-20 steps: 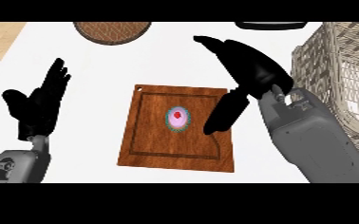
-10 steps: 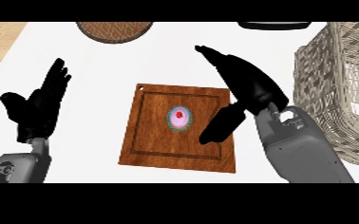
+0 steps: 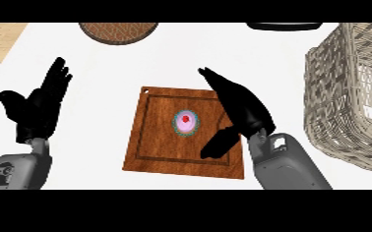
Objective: Pick the cupcake from the cutting board and place it in the basket
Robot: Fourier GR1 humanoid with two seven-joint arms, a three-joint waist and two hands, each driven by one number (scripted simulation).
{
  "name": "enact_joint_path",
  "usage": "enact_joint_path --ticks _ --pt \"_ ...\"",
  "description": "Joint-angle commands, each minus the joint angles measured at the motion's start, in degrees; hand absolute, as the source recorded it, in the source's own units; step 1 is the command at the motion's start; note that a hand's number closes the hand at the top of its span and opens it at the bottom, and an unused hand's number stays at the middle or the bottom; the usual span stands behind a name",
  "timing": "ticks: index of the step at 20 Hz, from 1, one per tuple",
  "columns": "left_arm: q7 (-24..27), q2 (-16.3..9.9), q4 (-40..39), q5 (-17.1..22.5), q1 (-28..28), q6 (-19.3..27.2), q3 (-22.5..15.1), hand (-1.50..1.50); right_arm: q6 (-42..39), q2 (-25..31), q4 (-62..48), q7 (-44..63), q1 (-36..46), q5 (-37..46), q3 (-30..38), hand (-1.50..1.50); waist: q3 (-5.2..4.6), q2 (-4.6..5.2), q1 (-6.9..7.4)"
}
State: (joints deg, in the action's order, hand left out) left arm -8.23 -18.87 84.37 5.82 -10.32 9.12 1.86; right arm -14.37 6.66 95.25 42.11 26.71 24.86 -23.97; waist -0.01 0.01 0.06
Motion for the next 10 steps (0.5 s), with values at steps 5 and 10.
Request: enact_joint_path --ticks 5,10 --pt "-1.3 2.3 0.2 -2.4 -0.5 -1.4 1.2 0.00 0.1 -3.0 0.3 -4.8 -3.2 7.6 0.5 -1.50 0.00 -0.03 -0.03" --pt "-2.0 4.2 -2.1 -4.3 -5.2 0.7 1.5 0.00 5.0 -6.5 -4.9 -9.1 -4.0 9.3 -0.5 -1.50 0.01 0.01 -0.09"
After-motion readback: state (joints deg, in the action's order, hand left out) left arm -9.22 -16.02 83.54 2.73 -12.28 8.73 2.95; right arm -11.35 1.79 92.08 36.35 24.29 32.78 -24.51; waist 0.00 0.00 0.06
